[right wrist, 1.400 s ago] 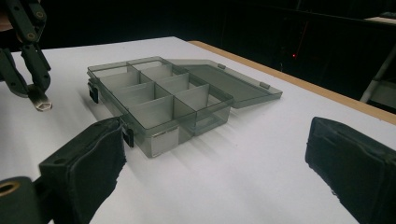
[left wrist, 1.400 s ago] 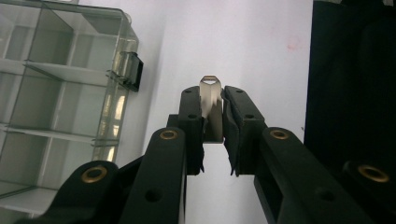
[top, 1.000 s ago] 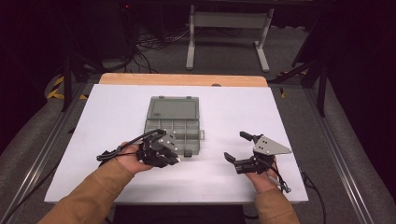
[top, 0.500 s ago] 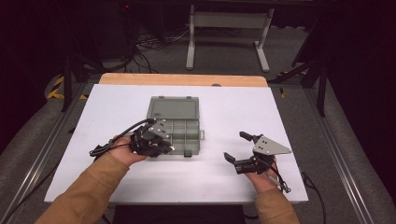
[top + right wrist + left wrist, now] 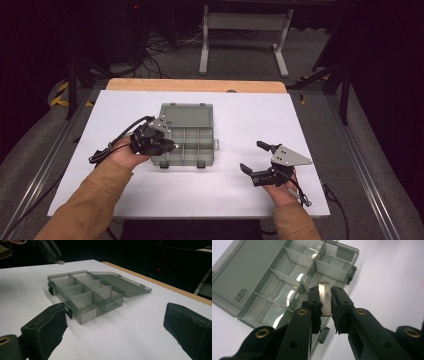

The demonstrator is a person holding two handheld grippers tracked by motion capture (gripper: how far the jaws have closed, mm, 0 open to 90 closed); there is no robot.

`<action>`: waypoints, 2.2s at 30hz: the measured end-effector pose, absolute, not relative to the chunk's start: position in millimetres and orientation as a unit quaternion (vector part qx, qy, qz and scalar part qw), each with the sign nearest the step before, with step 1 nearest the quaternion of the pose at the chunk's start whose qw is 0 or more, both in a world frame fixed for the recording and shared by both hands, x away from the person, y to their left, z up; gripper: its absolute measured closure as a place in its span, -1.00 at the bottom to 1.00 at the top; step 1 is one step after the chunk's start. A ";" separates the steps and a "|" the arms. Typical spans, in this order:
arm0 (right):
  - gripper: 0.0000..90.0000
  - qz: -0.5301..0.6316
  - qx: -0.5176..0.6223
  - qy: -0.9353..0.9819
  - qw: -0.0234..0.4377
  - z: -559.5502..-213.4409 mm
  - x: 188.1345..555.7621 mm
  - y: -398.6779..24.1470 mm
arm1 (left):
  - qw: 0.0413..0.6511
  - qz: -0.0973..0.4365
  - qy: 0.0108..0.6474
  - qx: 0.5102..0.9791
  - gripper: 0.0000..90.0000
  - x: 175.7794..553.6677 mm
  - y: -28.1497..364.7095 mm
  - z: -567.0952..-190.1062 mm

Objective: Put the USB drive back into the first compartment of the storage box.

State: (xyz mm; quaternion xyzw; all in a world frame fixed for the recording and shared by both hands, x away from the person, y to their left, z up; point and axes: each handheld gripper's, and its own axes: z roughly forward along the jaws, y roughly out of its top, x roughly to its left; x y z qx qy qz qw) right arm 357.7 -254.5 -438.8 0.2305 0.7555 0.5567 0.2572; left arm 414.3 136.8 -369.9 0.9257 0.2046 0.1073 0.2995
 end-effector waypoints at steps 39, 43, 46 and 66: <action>-0.88 0.557 0.229 0.755 0.257 -438.6 357.8 -255.0 | 0.277 0.152 0.352 0.881 0.74 461.6 154.3 -391.8; -0.88 0.557 0.229 0.755 0.257 -438.5 357.8 -255.1 | 0.273 0.148 0.360 0.880 0.74 464.6 154.8 -393.7; -0.88 0.558 0.229 0.755 0.257 -438.5 357.8 -255.3 | 0.272 0.147 0.362 0.879 0.74 466.4 154.9 -395.4; -0.88 0.560 0.226 0.754 0.258 -438.1 357.7 -255.3 | 0.268 0.116 0.380 0.878 0.74 477.8 158.0 -412.0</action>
